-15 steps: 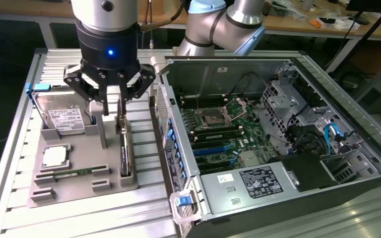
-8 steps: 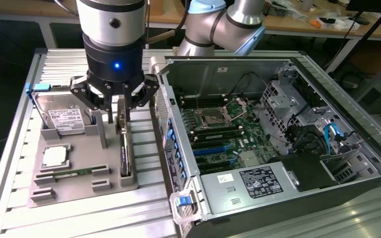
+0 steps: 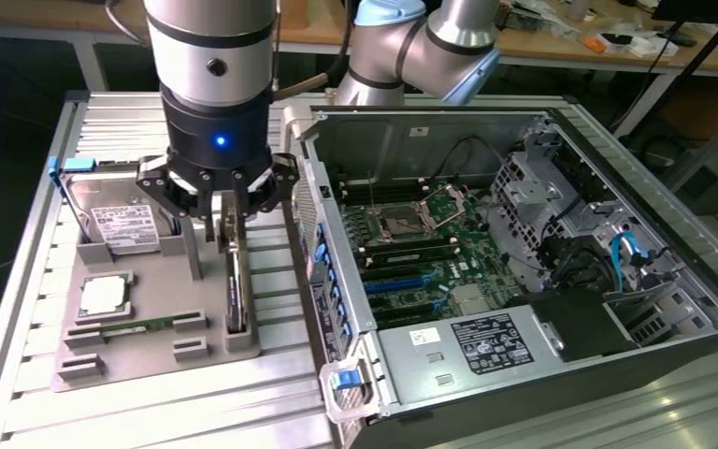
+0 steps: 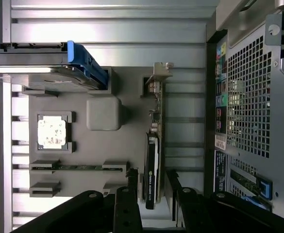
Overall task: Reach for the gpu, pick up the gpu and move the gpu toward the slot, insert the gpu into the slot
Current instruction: 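Pick up the gpu and move the gpu toward the slot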
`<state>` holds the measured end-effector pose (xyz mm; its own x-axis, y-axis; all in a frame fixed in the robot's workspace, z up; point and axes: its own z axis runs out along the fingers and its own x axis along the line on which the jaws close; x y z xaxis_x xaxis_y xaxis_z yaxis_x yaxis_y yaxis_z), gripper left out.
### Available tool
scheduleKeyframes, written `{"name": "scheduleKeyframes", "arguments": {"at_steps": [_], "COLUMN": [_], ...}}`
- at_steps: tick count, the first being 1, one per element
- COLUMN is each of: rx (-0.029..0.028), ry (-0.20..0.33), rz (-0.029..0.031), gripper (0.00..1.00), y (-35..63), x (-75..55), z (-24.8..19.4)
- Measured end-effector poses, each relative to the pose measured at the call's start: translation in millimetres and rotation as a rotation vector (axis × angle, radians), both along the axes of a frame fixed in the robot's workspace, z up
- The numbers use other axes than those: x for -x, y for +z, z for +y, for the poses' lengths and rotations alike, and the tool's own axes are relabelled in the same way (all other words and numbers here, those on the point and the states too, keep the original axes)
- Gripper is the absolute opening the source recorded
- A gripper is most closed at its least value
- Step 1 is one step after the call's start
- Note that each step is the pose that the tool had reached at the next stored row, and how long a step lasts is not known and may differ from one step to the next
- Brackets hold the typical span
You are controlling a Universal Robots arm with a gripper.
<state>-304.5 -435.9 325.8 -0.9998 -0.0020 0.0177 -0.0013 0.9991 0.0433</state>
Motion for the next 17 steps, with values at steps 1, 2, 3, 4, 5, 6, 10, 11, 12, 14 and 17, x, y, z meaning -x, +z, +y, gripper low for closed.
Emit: {"name": "scheduleKeyframes", "arguments": {"at_steps": [1, 2, 3, 4, 5, 6, 10, 11, 12, 14, 17], "rx": [0.0, -0.0001, -0.0001, -0.0001, 0.0, 0.0, -0.0001, 0.0, 0.0, 0.0, 0.0], "ry": [-0.003, -0.006, -0.009, -0.012, -0.014, -0.017, -0.026, -0.029, -0.031, -0.035, -0.041], "rz": [0.0, -0.0001, -0.0001, -0.0001, 0.0, 0.0, -0.0002, -0.0001, -0.0001, -0.0001, -0.0001], "gripper": [0.36, 0.36, 0.36, 0.36, 0.36, 0.36, 0.36, 0.36, 0.36, 0.36, 0.36], "y": [-1.9, -3.6, -6.1, -7.9, -9.7, -11.4, -18.8, -20.5, -22.0, -25.3, -30.2], "x": [0.0, -0.2, -0.4, -0.5, -0.6, -0.6, -1.0, -1.1, -1.1, -1.3, -1.5], "z": [0.0, 0.0, 0.0, 0.0, 0.0, 0.0, 0.0, -0.1, -0.1, -0.1, -0.1]}}
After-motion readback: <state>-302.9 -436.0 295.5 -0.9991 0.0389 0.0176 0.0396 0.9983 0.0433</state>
